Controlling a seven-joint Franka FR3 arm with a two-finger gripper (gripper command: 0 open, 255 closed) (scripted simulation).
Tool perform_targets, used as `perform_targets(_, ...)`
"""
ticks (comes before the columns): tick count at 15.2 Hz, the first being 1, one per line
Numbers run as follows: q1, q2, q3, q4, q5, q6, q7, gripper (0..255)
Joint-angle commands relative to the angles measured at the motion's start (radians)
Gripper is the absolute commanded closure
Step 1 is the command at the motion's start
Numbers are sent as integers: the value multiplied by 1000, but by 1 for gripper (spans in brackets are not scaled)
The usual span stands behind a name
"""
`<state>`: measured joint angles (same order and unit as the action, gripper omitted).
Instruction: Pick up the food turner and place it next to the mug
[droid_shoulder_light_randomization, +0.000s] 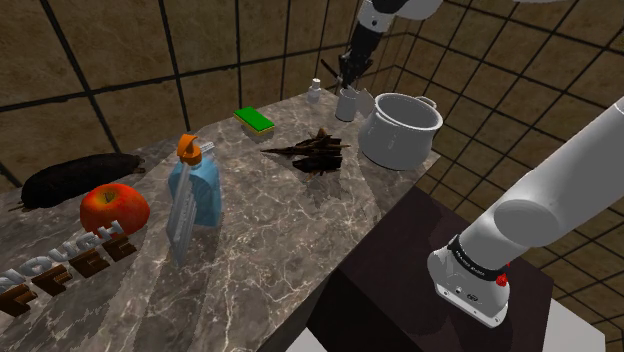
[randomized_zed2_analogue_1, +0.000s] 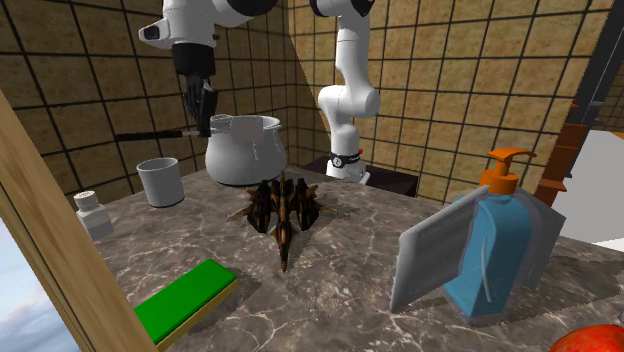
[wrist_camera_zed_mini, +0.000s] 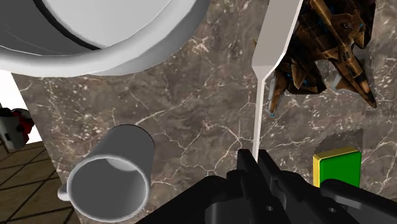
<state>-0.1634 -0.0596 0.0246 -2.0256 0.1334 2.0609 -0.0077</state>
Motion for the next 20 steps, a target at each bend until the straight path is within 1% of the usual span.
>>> perform_targets(1, -1, -2, -1, 23, -1, -25, 2, 255)
perform_targets(3, 16, 50, 18, 83, -7, -29, 41, 255)
perform_targets(20, 19, 121, 21, -65, 7, 189, 14, 255)
